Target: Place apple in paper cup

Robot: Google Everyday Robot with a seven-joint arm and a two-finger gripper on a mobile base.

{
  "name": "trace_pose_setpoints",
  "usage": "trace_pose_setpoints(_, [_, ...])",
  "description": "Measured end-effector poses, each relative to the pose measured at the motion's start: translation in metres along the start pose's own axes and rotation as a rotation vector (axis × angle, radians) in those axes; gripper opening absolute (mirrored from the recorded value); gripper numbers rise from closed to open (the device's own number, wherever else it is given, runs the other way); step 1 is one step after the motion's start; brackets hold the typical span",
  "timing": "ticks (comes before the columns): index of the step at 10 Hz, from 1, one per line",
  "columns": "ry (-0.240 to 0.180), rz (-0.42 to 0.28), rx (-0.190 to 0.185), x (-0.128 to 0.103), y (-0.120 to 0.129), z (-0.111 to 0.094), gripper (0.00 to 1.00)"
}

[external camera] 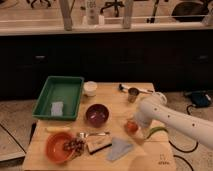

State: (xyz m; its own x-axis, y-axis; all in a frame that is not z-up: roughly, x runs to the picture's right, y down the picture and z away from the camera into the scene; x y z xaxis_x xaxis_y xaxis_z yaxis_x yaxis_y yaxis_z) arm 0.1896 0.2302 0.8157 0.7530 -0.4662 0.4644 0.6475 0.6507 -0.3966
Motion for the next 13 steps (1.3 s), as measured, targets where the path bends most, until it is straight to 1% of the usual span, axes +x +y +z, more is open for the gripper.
trace_pose_setpoints(3, [-0.006, -0.005, 0.002, 0.0009, -0.0003, -0.0004, 0.8])
trace_pose_setpoints(5, [-0.011, -0.009, -0.003, 0.0013, 0.0015, -0.0002, 0.8])
trace_pose_setpoints(6, [-0.014, -0.013, -0.003, 0.0019, 0.0015, 0.0001, 0.78])
trace_pose_setpoints(7, [-0.015, -0.012, -0.003, 0.0023, 0.0019, 0.0001, 0.72])
trace_pose_setpoints(8, [-0.016, -0.013, -0.003, 0.0025, 0.0024, 0.0007, 0.69])
trace_pose_setpoints(10, [-0.018, -0.017, -0.003, 0.003, 0.0021, 0.0008, 0.76])
trace_pose_setpoints(11, [-0.019, -0.018, -0.006, 0.0035, 0.0031, 0.0009, 0.75])
trace_pose_setpoints(13, [-0.016, -0.015, -0.003, 0.0066, 0.006, -0.0023, 0.58])
